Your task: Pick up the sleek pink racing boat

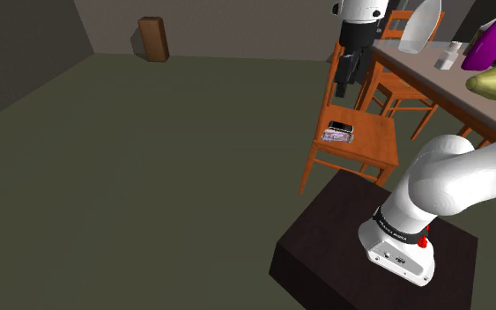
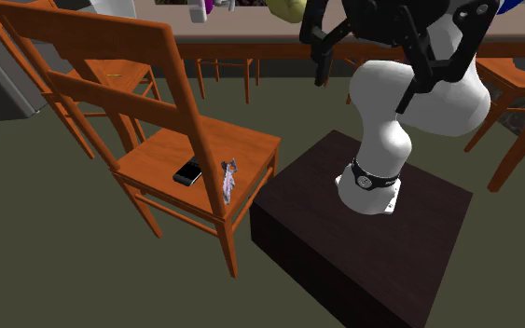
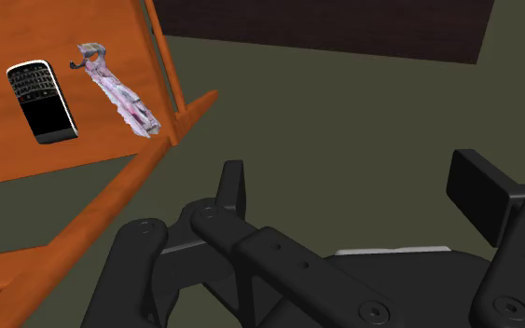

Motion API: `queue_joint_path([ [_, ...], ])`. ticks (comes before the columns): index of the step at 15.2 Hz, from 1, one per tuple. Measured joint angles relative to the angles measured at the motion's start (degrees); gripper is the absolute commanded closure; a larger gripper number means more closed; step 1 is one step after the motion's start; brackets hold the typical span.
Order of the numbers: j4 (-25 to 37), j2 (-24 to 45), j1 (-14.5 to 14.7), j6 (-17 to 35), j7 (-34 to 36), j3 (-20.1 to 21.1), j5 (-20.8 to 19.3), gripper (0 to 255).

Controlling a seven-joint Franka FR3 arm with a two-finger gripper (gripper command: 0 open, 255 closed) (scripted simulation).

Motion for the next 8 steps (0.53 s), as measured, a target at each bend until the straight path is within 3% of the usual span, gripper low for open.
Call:
queue_joint_path([
  [4,-3.2,-0.8,-0.6,2.5,-2.4,-2.4,-1.2,0],
  [8,-7.8,-1.0,-2.2,7.3,-7.7,-7.9,-4.2,0],
])
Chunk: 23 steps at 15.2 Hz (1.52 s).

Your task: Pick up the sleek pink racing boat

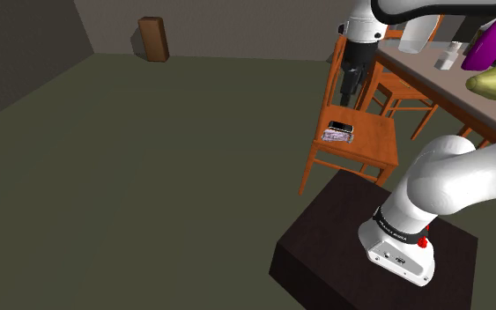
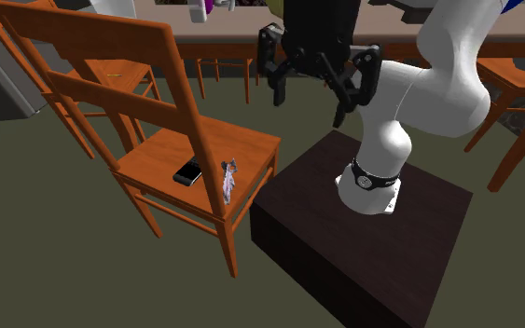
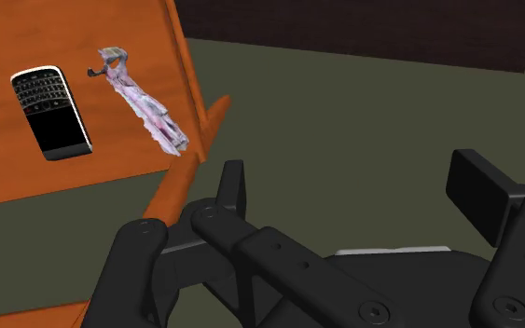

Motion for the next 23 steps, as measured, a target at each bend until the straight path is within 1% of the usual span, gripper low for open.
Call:
queue_joint_path([
  [3,-3.2,0.6,-1.1,4.0,-3.4,-3.7,-1.9,0],
  [6,-4.9,1.9,-2.3,7.3,-7.3,-7.8,-3.9,0],
  [7,-5.1,3.4,-2.5,9.0,-8.5,-9.2,-4.4,0],
  [8,-5.9,3.2,-2.7,10.7,-10.5,-10.1,-5.0,0],
  [9,-6.8,2.5,-2.7,12.6,-13.6,-11.0,-5.4,0],
  [10,-7.4,2.3,-3.3,14.3,-18.2,-11.6,-5.9,0],
  [11,-7.4,2.7,-4.1,15.6,-25.1,-12.7,-5.9,0],
  [12,-7.9,5.7,-5.7,17.8,-29.6,-13.9,-5.9,0],
  [13,-7.9,8.5,-7.6,18.8,-29.8,-14.4,-5.6,0],
  [14,-7.4,11.4,-8.9,20.0,-26.3,-15.0,-5.1,0],
  [15,-7.3,14.4,-9.6,22.2,-25.2,-16.3,-5.0,0],
  [17,-7.9,17.8,-10.4,25.6,-25.8,-18.7,-5.0,0],
  [20,-7.2,24.4,-10.2,31.0,-30.1,-22.8,-3.8,0],
  [23,-4.8,31.0,-9.5,34.5,-35.2,-26.4,-1.1,0],
])
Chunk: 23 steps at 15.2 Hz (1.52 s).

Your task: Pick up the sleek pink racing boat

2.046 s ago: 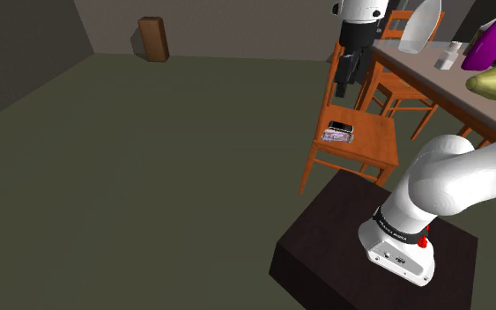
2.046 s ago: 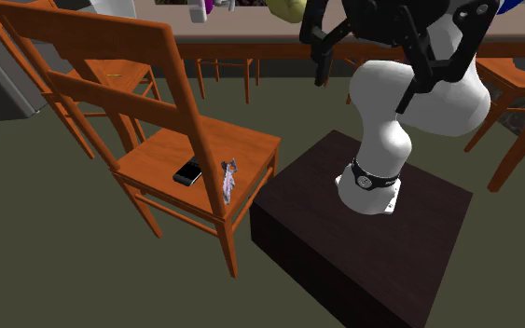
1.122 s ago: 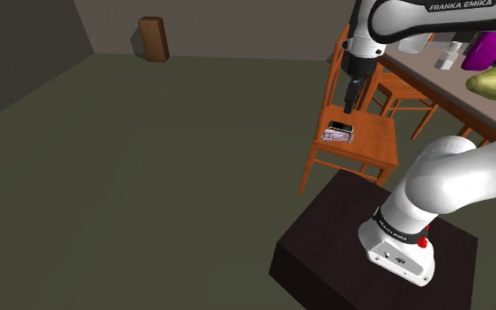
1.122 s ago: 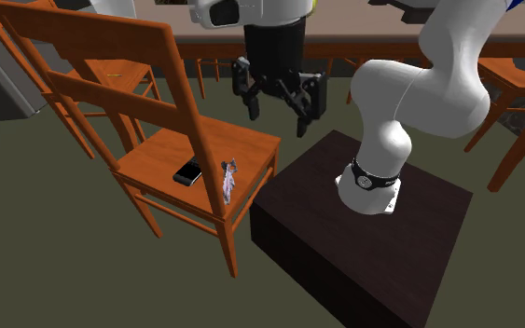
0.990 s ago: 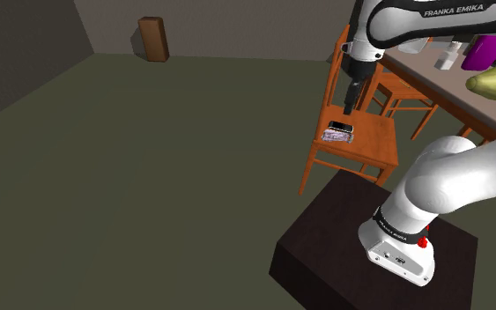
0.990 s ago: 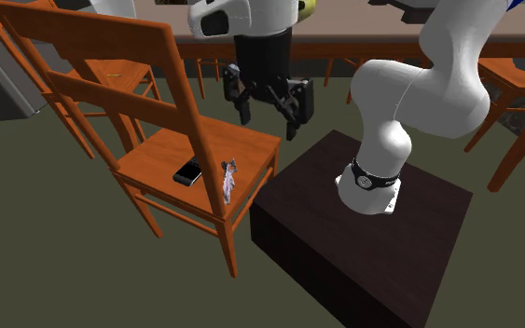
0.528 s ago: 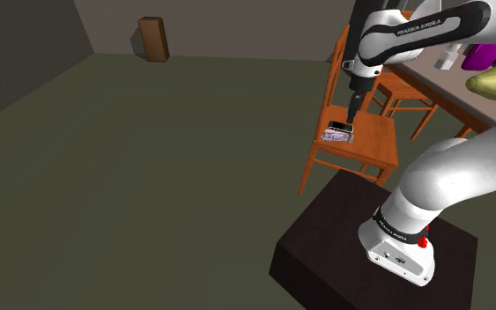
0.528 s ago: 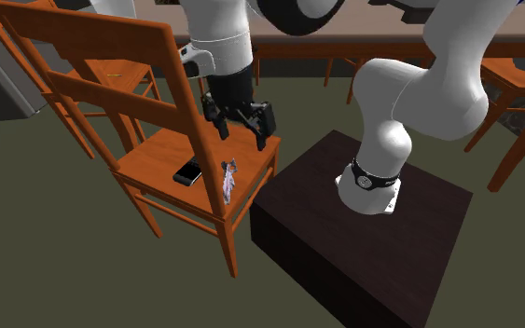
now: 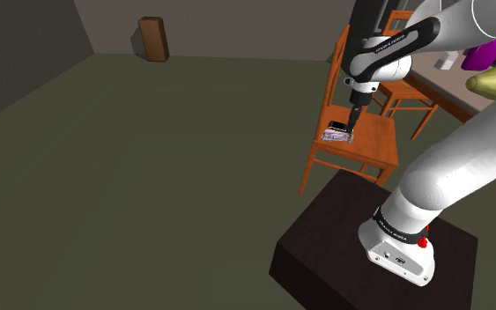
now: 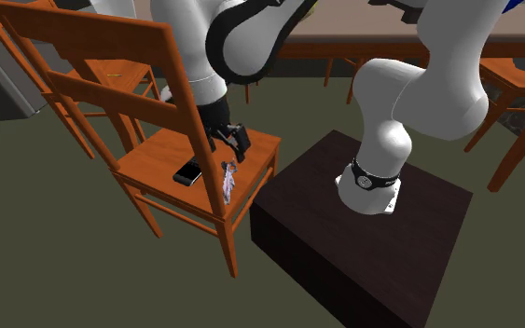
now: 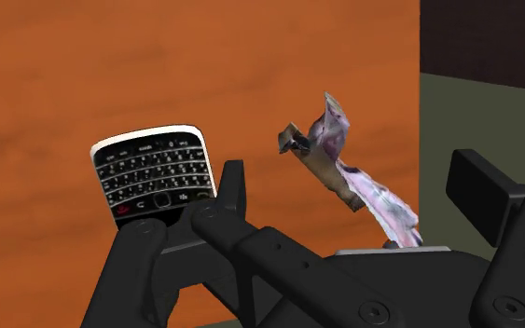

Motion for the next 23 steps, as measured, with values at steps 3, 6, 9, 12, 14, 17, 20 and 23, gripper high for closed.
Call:
queue_joint_path([
  [3,-0.3,2.8,0.3,2.7,-1.7,-1.0,1.3,0],
  [6,-1.2,4.8,0.6,5.4,-2.7,-1.5,2.3,0],
  [9,-1.8,6.5,1.0,7.5,-3.4,-1.8,3.4,255],
  [12,-1.8,6.8,1.0,7.8,-3.6,-1.9,3.6,255],
  [14,-1.8,6.9,1.0,7.9,-3.6,-1.9,3.6,255],
  [17,-1.8,6.9,1.0,7.9,-3.6,-1.9,3.6,255],
  [20,-1.7,6.5,1.0,7.5,-3.4,-1.8,3.4,255],
  [23,-1.1,4.6,0.7,5.2,-2.4,-1.4,2.3,255],
])
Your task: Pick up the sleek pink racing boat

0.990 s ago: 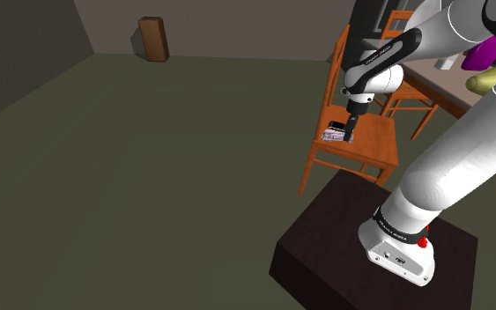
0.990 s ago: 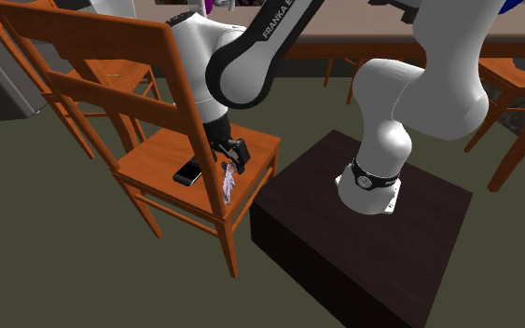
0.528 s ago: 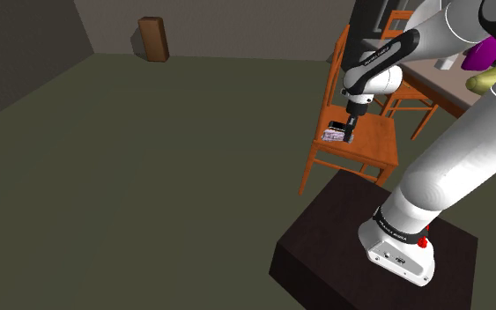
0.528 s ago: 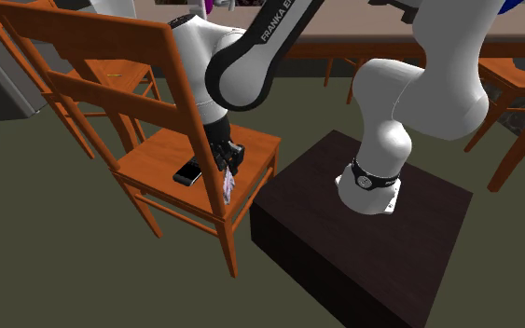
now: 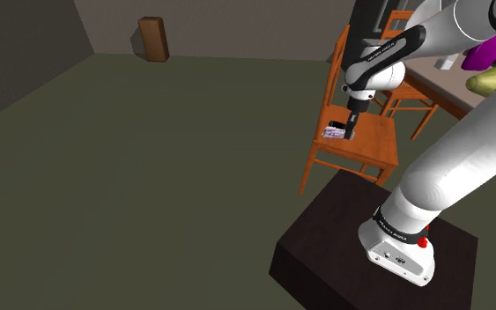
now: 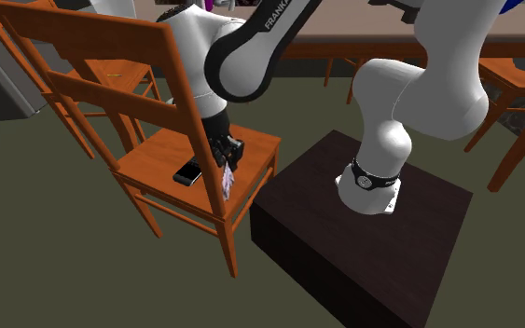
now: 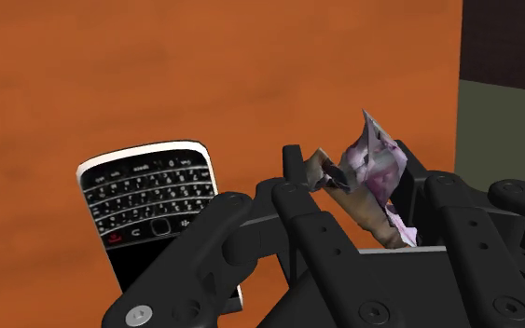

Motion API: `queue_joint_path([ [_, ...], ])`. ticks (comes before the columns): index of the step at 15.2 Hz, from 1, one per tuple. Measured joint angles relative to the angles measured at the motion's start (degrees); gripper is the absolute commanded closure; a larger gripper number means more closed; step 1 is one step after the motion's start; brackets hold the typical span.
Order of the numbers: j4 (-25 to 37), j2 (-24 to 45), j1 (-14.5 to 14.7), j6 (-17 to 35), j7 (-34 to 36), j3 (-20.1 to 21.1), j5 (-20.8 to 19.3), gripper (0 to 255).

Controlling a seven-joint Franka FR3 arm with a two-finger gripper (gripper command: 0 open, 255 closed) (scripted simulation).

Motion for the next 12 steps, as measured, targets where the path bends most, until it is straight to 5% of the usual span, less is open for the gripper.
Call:
queue_joint_path([
  [12,3.9,-7.2,-1.1,-10.5,2.8,2.0,-3.1,255],
])
